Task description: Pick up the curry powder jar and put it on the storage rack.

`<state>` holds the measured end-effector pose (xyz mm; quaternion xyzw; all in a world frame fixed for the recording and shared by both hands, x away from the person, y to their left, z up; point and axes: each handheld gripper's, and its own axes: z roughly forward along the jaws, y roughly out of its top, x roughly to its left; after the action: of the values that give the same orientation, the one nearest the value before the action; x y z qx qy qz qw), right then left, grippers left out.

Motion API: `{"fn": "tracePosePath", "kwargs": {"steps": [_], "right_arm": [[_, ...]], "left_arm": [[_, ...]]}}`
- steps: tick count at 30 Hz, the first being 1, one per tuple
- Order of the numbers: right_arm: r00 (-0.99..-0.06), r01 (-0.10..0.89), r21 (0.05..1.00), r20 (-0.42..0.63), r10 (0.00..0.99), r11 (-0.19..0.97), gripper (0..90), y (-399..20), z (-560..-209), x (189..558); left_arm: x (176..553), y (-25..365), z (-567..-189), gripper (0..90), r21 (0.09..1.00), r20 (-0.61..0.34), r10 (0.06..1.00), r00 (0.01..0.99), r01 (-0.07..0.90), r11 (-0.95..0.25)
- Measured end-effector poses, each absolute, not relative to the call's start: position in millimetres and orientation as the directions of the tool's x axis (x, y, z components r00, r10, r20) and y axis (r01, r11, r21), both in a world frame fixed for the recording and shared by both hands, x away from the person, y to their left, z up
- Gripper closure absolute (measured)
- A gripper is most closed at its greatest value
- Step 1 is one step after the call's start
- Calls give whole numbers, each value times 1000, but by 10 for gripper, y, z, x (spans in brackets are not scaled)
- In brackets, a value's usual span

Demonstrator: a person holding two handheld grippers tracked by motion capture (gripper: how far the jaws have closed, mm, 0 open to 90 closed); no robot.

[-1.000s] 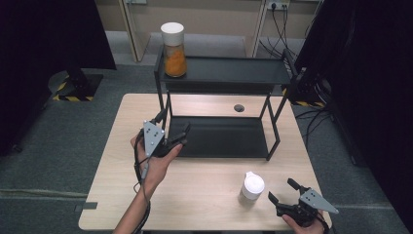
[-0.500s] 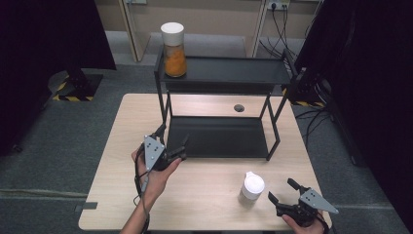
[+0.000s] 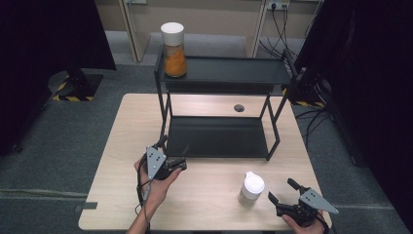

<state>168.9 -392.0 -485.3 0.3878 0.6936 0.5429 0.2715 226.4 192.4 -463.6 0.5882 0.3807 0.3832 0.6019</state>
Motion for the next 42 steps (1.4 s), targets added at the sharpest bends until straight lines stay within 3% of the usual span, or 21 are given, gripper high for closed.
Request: {"fn": "tracePosePath", "kwargs": {"steps": [30, 42], "right_arm": [[-549, 239, 966, 46, 835, 103, 62, -3924, -4865, 1677], [-552, 240, 965, 47, 833, 105, 60, -3928, -4862, 1682]], "left_arm": [[2222, 1907, -5153, 154, 992, -53, 904, 424, 127, -1], [2215, 1907, -5163, 152, 993, -44, 905, 422, 121, -8]]}}
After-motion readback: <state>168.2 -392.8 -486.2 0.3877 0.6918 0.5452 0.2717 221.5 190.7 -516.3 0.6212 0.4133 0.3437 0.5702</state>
